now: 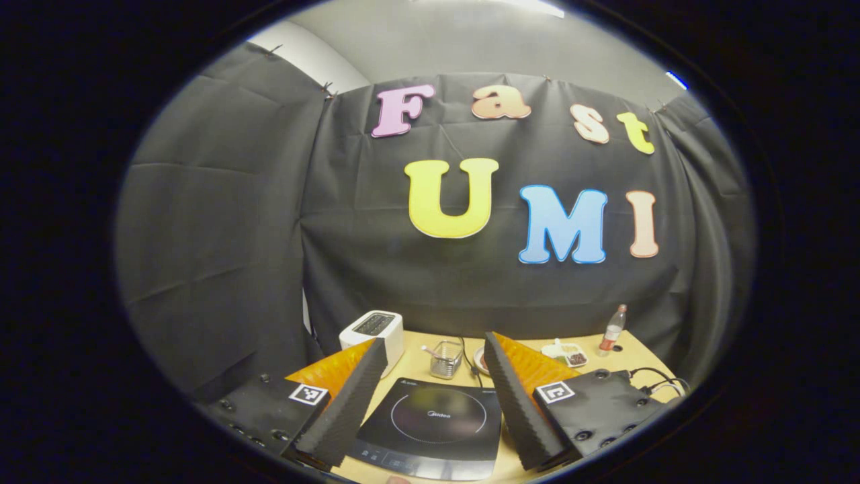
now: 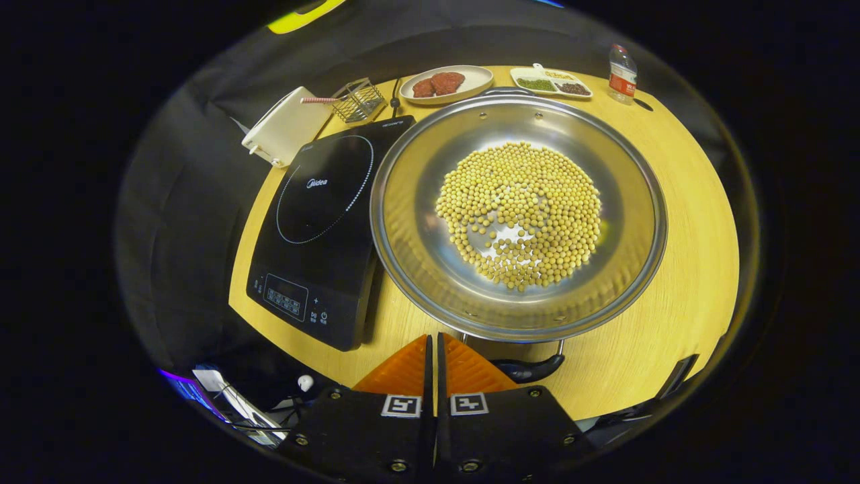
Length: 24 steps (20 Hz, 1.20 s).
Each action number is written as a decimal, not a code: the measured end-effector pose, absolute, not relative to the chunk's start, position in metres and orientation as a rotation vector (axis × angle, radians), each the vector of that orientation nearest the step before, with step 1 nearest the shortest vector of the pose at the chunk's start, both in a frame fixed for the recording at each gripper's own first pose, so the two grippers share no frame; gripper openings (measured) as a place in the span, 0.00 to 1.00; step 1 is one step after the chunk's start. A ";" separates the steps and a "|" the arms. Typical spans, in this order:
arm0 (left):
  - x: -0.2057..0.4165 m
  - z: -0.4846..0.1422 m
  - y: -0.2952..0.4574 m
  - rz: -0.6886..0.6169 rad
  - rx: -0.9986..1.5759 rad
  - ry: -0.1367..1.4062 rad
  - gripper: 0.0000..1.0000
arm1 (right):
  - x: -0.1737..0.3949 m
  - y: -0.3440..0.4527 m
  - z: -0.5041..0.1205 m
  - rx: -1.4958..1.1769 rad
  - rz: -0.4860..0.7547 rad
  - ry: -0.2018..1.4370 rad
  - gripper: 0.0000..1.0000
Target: First push the handle of the pot to place it horizontally, then grasp the pot with both hands and set it on the induction cooktop.
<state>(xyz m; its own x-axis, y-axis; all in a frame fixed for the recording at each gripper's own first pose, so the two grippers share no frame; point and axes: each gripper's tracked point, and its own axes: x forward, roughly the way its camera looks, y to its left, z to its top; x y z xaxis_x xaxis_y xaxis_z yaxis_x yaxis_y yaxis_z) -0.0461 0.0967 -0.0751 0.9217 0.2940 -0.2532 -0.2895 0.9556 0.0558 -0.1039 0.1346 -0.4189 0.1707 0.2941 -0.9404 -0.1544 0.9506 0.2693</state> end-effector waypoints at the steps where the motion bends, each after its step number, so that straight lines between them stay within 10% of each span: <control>1: -0.047 -0.074 0.097 0.300 0.020 0.263 0.95 | -0.103 0.136 -0.420 0.138 0.315 1.361 0.02; 24: -0.028 -0.079 0.061 0.203 0.021 0.255 0.95 | -0.096 0.093 -0.426 0.377 0.177 1.352 0.01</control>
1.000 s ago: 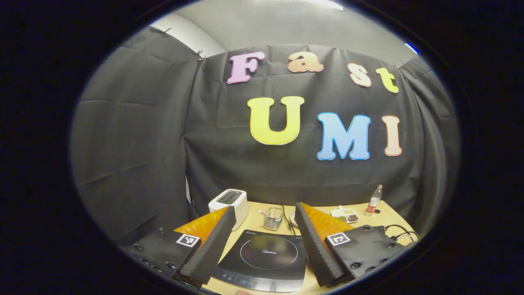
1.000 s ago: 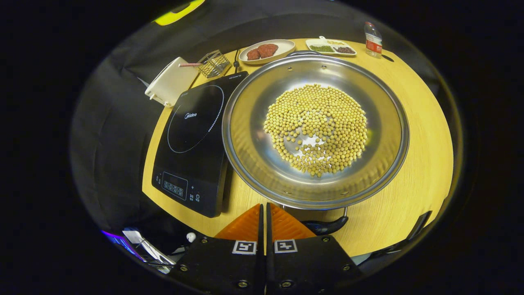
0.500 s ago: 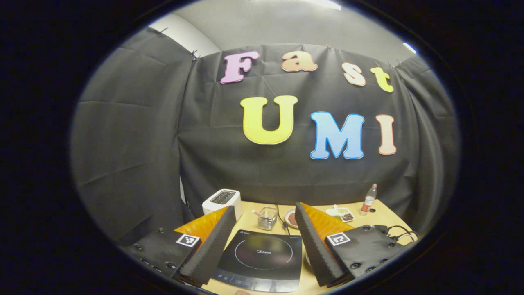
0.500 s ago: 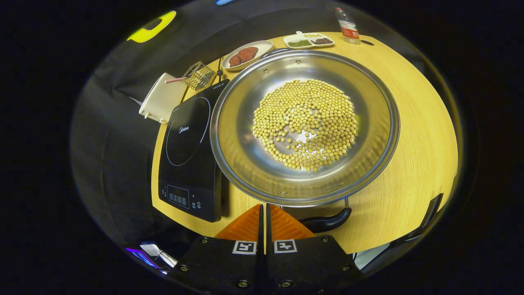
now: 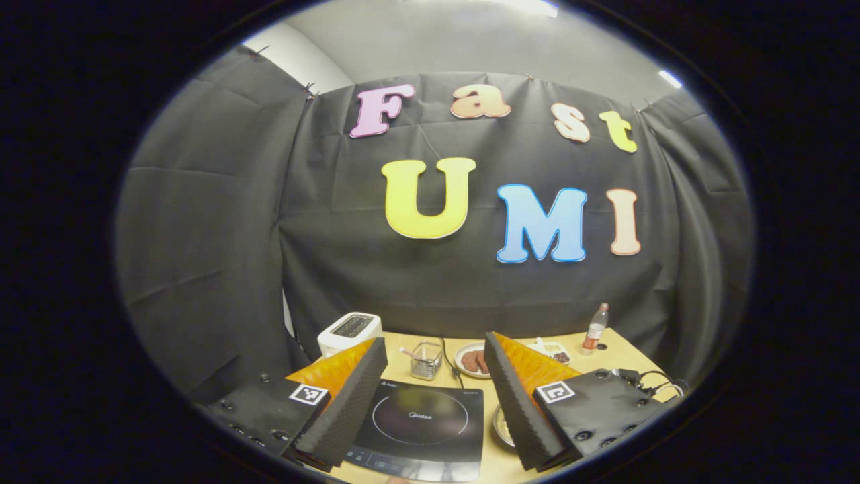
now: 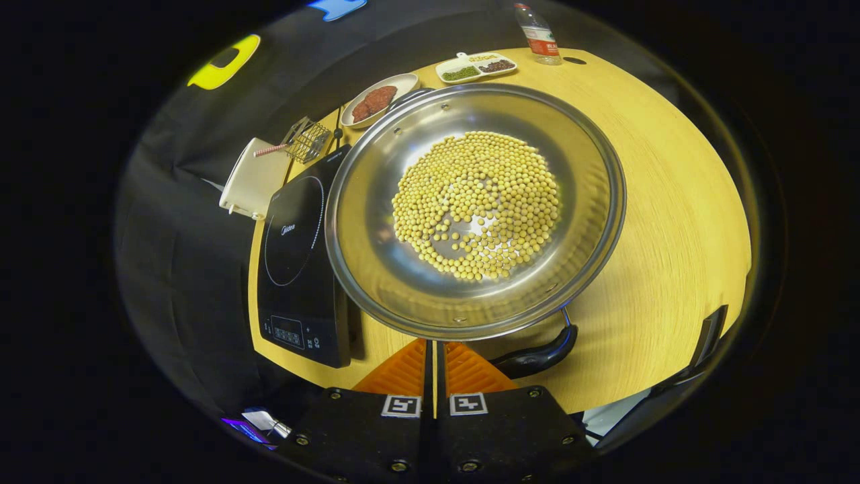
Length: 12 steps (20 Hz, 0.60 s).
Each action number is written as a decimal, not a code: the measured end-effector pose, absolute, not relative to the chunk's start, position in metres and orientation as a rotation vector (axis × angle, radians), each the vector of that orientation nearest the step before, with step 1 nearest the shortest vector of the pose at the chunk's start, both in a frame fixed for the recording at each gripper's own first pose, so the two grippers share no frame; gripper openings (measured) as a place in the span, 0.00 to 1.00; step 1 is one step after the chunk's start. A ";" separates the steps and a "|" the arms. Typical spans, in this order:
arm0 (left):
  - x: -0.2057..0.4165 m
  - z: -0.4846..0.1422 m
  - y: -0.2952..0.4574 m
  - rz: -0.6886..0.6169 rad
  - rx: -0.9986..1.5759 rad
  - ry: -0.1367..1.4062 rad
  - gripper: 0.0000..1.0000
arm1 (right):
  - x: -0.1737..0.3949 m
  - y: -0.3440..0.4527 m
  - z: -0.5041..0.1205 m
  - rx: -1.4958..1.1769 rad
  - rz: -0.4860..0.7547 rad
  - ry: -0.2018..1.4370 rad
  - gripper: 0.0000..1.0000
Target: First push the handle of the pot to place it horizontally, then grasp the pot with both hands and set it on the induction cooktop.
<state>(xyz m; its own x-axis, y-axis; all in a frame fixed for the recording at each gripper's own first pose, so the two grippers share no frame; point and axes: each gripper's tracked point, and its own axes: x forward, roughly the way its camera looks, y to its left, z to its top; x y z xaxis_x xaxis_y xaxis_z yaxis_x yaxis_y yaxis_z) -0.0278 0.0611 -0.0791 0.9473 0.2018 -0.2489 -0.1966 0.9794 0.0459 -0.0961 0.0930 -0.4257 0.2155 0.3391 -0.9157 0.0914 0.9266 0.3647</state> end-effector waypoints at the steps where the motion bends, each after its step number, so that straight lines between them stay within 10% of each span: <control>1: -0.026 -0.080 0.059 0.199 0.020 0.256 0.95 | -0.096 0.091 -0.426 0.381 0.173 1.353 0.01; 12: -0.011 -0.087 0.041 0.160 0.013 0.259 0.95 | -0.095 0.054 -0.430 0.367 0.117 1.356 0.01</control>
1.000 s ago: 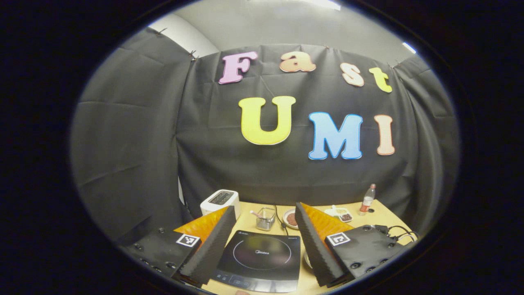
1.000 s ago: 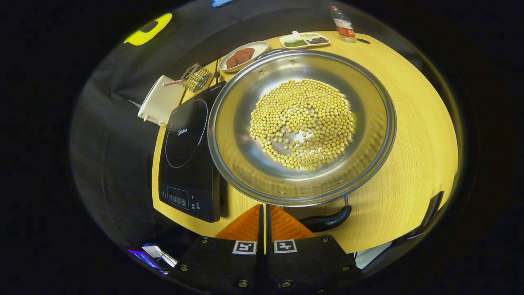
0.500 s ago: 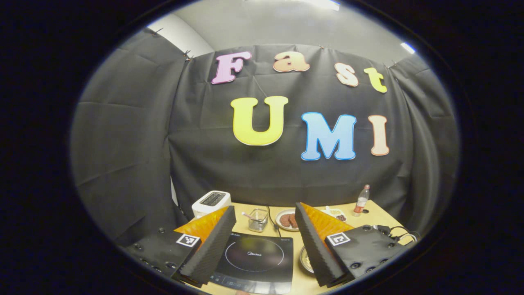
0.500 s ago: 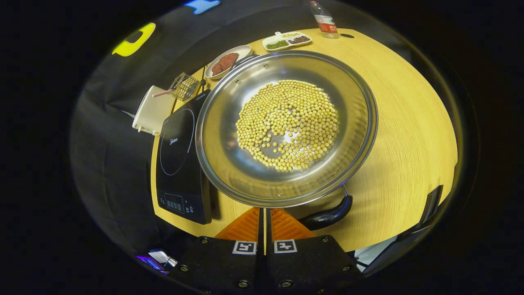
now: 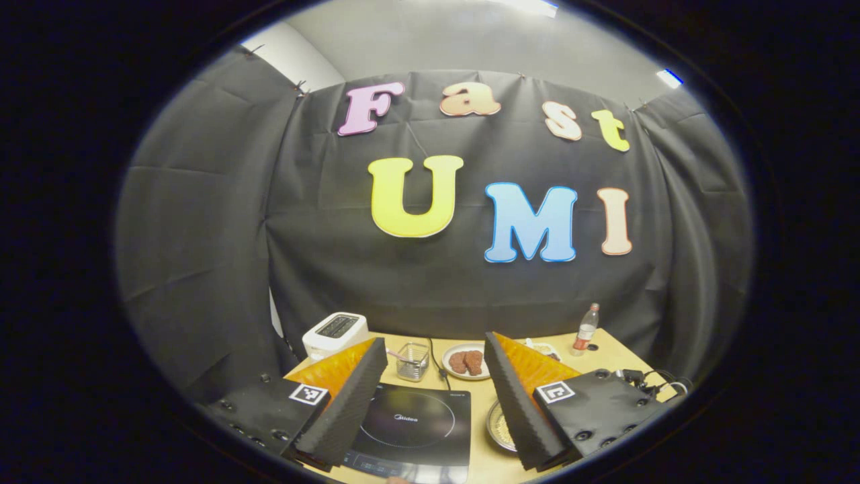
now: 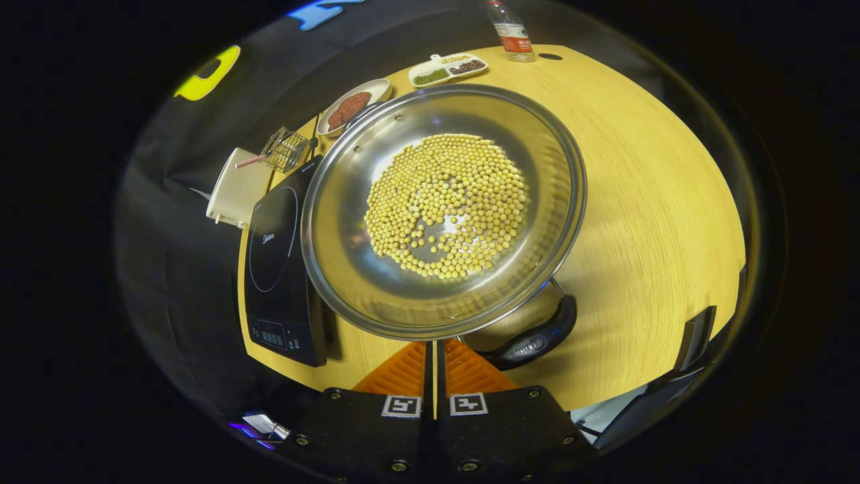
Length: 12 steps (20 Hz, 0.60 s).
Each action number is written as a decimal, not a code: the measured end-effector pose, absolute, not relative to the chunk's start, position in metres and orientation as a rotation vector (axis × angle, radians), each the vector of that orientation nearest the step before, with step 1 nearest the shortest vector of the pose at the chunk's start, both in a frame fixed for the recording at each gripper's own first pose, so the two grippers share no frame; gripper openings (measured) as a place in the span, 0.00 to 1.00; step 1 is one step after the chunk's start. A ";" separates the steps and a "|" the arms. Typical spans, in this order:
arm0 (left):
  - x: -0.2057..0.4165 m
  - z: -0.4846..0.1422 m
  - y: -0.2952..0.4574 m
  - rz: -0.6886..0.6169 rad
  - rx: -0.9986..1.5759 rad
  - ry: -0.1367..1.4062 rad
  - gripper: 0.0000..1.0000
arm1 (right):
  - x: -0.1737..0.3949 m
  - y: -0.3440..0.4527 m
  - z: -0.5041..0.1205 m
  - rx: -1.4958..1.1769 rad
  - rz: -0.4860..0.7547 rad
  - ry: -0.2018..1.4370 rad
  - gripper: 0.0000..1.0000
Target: First push the handle of the pot to place it horizontally, then grasp the pot with both hands and set it on the induction cooktop.
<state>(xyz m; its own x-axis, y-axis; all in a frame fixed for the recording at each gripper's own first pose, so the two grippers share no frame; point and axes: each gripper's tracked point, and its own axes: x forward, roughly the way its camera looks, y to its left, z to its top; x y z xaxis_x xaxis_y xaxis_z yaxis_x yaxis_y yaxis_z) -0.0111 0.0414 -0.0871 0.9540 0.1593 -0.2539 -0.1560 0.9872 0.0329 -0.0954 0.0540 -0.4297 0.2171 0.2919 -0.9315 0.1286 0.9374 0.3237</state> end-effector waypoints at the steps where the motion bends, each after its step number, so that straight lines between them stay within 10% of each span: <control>1: -0.009 -0.088 0.038 0.155 0.012 0.259 0.95 | -0.095 0.050 -0.430 0.369 0.111 1.355 0.01; 12: 0.003 -0.093 0.011 0.108 0.012 0.266 0.95 | -0.093 0.018 -0.430 0.390 0.052 1.349 0.01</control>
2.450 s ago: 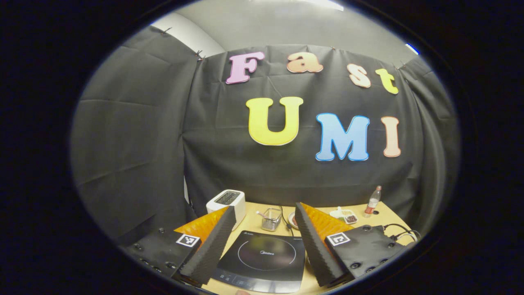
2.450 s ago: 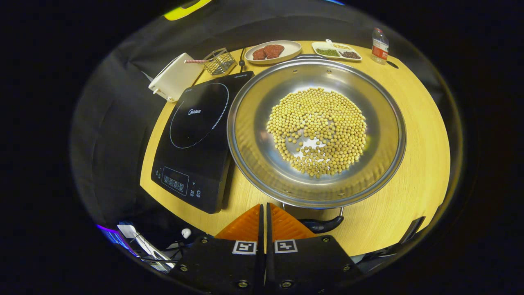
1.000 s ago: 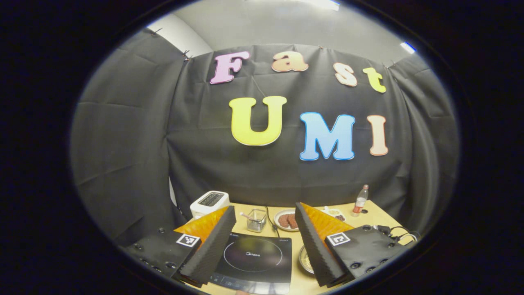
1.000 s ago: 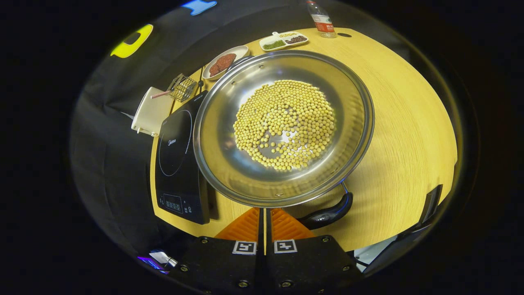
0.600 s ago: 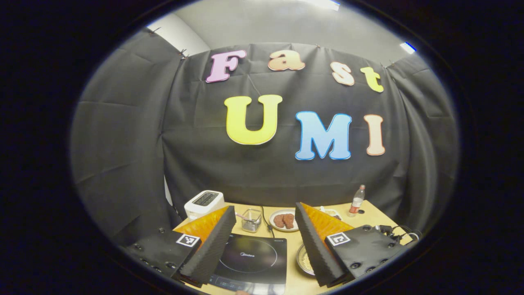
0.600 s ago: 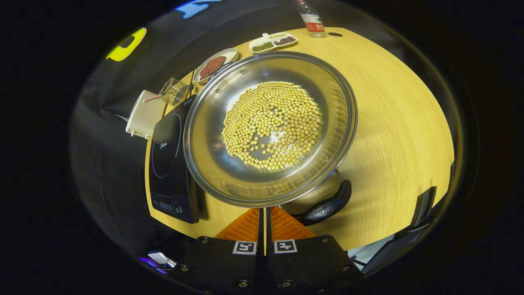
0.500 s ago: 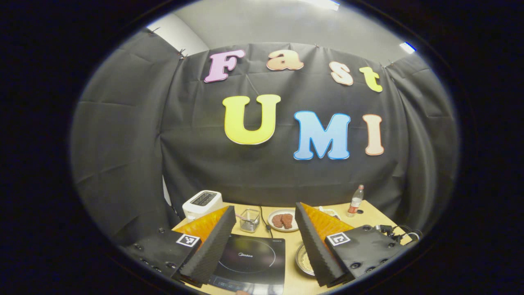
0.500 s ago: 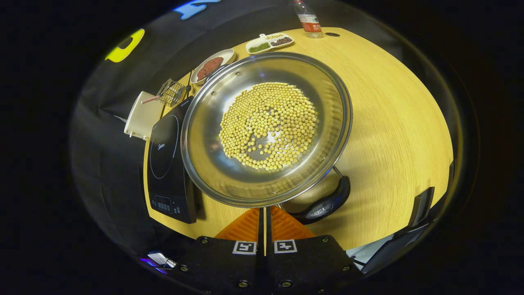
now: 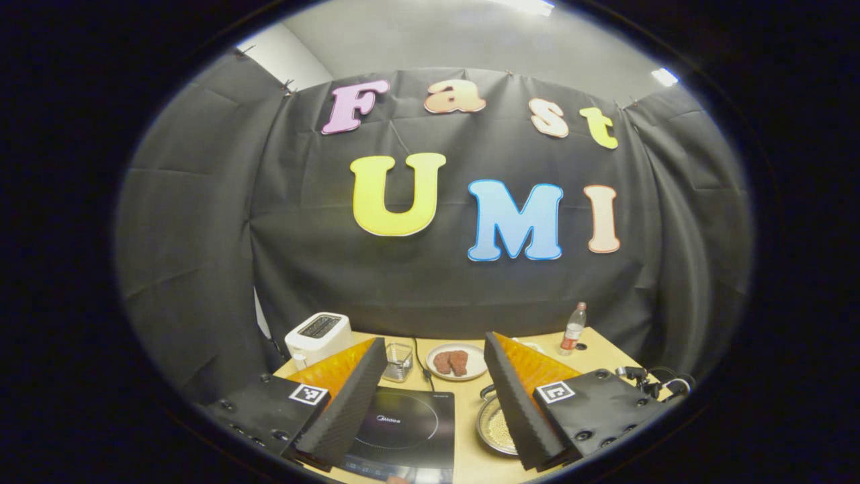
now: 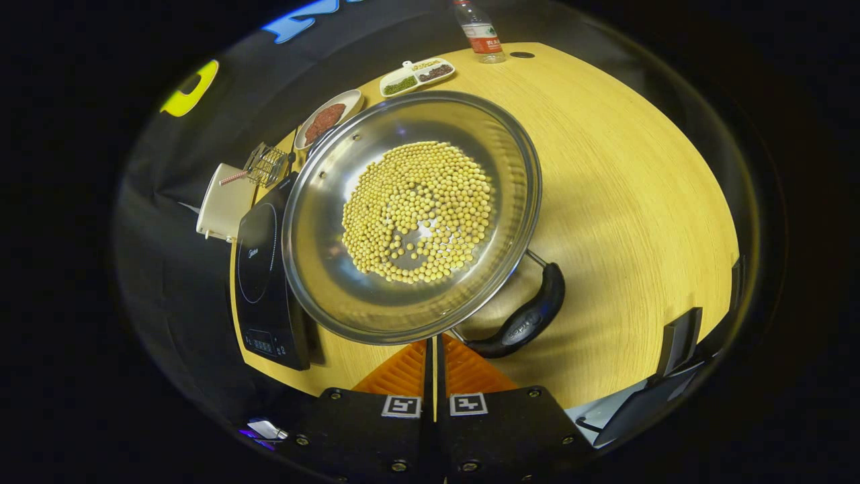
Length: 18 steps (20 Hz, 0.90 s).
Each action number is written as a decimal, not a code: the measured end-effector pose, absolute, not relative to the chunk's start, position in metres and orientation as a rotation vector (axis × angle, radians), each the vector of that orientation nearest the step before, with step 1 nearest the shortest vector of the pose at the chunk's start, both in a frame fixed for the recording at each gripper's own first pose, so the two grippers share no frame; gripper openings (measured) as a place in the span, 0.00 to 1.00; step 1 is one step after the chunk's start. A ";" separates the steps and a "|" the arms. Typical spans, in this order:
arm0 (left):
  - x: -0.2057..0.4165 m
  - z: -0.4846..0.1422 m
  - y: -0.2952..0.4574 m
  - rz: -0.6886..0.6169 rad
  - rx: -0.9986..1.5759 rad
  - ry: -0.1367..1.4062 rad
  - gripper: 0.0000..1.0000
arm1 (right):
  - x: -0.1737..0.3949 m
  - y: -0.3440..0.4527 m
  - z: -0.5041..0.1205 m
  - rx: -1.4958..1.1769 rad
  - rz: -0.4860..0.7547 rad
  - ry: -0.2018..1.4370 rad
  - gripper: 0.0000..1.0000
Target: First push the handle of the pot to place it horizontally, then grasp the pot with both hands and set it on the induction cooktop.
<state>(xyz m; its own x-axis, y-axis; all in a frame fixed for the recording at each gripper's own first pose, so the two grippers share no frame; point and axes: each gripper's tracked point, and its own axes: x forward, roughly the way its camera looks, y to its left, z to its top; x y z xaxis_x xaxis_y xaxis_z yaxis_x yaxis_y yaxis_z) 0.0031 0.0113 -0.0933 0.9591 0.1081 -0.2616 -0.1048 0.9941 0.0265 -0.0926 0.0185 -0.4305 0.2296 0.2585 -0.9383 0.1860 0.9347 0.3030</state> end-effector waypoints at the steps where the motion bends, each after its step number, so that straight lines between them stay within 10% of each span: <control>1: 0.004 -0.093 0.009 0.103 0.014 0.268 0.95 | -0.092 0.015 -0.430 0.389 0.048 1.347 0.01; 18: 0.011 -0.094 -0.024 0.048 0.043 0.280 0.95 | -0.075 -0.043 -0.438 0.328 -0.024 1.336 0.01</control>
